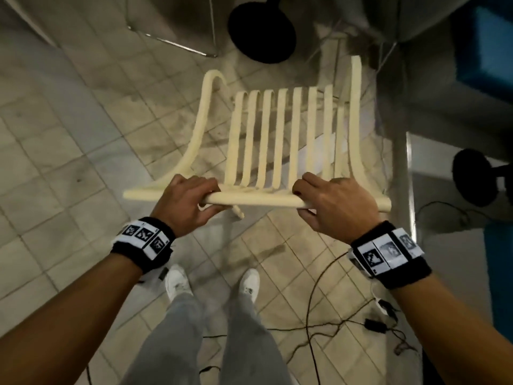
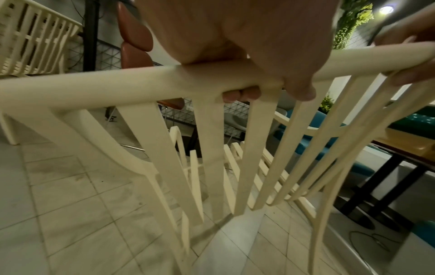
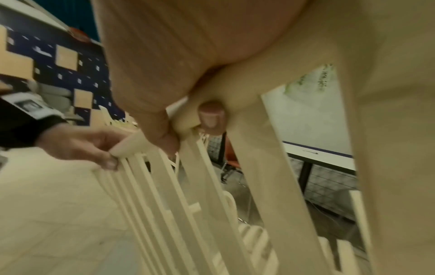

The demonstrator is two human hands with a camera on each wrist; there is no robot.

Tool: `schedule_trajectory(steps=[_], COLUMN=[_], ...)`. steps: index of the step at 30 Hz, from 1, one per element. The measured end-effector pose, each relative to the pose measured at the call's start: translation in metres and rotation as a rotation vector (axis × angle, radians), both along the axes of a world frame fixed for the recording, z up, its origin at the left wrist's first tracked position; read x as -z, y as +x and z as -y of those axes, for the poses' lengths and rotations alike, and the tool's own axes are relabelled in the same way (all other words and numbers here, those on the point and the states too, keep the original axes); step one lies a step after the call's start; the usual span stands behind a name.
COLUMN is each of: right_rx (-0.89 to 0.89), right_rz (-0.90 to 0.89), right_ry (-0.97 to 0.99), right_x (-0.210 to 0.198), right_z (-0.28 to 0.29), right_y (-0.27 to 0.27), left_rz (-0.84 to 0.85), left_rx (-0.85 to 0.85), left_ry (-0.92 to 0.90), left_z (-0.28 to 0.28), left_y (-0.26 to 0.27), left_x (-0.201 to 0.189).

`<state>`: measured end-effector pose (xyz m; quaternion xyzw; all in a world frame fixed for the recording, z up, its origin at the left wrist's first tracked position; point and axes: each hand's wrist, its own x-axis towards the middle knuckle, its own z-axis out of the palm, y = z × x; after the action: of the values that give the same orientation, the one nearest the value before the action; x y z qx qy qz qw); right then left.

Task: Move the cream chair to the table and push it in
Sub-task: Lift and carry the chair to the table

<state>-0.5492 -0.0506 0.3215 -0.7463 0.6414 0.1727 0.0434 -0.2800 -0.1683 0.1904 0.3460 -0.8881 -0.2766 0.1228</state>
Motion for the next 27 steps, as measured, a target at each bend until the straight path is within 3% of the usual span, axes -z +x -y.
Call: schedule_trajectory(steps=[8,13,18,27], right_rx=[0.113,0.284,0.285,0.488], right_rz=[-0.031,0.146,0.252,0.258], right_ry=[-0.06,-0.067,-0.152,-0.177], right_x=[0.016,0.056,0.093,0.101], right_z=[-0.046,-0.085,-0.099,-0.092], right_y=[-0.097,-0.132,-0.128,-0.105], left_rz=[-0.011,0.137,0.235,0.249], left_rx=[0.027,0.081,0.065,0.085], left_ry=[0.013,-0.163,-0.223,-0.22], left_z=[-0.043,-0.051,-0.063,-0.064], left_y=[-0.09,-0.134,-0.124,-0.108], left_x=[-0.031,-0.043,-0.037,-0.029])
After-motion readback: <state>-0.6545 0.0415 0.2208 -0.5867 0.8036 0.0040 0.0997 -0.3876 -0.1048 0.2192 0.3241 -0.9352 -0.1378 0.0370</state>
